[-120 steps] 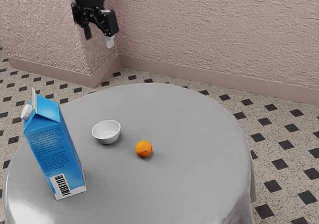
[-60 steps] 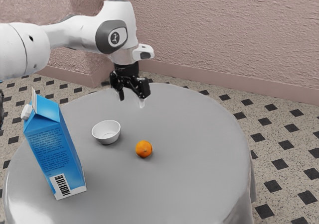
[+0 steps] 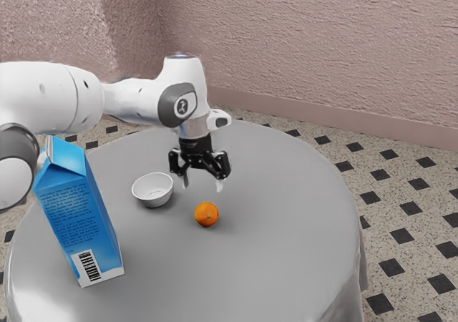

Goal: Place the pear in the bowl.

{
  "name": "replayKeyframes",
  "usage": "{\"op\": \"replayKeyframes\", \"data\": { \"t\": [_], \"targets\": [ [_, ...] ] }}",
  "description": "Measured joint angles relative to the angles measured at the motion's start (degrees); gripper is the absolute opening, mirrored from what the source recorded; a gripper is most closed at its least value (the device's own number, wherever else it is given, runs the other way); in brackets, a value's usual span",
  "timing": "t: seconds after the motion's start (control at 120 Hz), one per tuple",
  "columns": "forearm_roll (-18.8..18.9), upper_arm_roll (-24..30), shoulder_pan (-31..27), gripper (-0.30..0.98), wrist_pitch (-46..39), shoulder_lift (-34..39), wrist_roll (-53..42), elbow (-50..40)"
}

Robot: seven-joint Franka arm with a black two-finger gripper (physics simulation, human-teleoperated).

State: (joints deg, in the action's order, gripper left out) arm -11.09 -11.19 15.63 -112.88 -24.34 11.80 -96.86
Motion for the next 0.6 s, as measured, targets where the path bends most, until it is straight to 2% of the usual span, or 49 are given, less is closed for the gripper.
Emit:
{"op": "replayKeyframes", "data": {
  "t": [0.25, 0.4, 0.6],
  "targets": [
    [-2.16, 0.14, 0.18, 0.69, -7.81, 1.9, 10.02, -10.2],
    [-2.79, 0.7, 1.23, 0.69, -11.36, 2.88, 14.55, -12.74],
    [2.19, 0.9, 2.04, 0.69, -18.58, 4.96, 18.35, -17.19]
  ]
}}
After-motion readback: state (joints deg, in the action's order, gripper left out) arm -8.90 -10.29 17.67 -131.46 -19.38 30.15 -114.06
